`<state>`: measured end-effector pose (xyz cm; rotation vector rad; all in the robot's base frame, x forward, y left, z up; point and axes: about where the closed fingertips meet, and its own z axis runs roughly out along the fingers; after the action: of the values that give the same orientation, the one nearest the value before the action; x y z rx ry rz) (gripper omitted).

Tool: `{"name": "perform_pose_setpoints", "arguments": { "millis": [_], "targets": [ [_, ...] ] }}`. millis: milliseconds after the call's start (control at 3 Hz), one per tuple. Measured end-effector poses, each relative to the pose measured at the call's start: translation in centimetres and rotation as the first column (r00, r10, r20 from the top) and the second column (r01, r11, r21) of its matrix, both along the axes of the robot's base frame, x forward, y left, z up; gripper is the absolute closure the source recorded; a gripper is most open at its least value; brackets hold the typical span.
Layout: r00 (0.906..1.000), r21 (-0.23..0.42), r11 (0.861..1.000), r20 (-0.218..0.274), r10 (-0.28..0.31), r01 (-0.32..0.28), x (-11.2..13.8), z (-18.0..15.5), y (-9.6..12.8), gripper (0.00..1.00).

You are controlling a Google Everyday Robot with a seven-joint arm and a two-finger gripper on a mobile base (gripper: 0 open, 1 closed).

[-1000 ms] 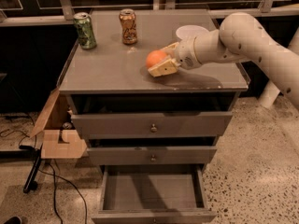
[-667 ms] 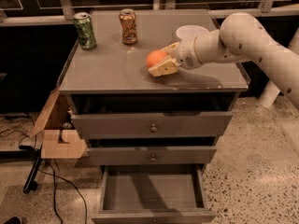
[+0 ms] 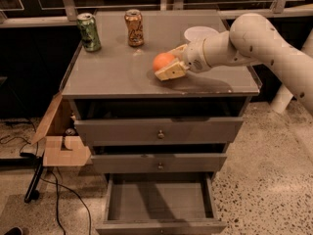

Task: Pick orange from bottom drawer and place on counter

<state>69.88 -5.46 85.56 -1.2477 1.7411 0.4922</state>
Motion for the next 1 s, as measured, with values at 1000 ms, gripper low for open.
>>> {"name": "perform_pose_setpoints", "arguments": {
  "millis": [1000],
  "targets": [
    [1.0,0.0,1.0,0.0,0.0,0.0,0.0,-0.01,0.02,0.0]
  ]
}}
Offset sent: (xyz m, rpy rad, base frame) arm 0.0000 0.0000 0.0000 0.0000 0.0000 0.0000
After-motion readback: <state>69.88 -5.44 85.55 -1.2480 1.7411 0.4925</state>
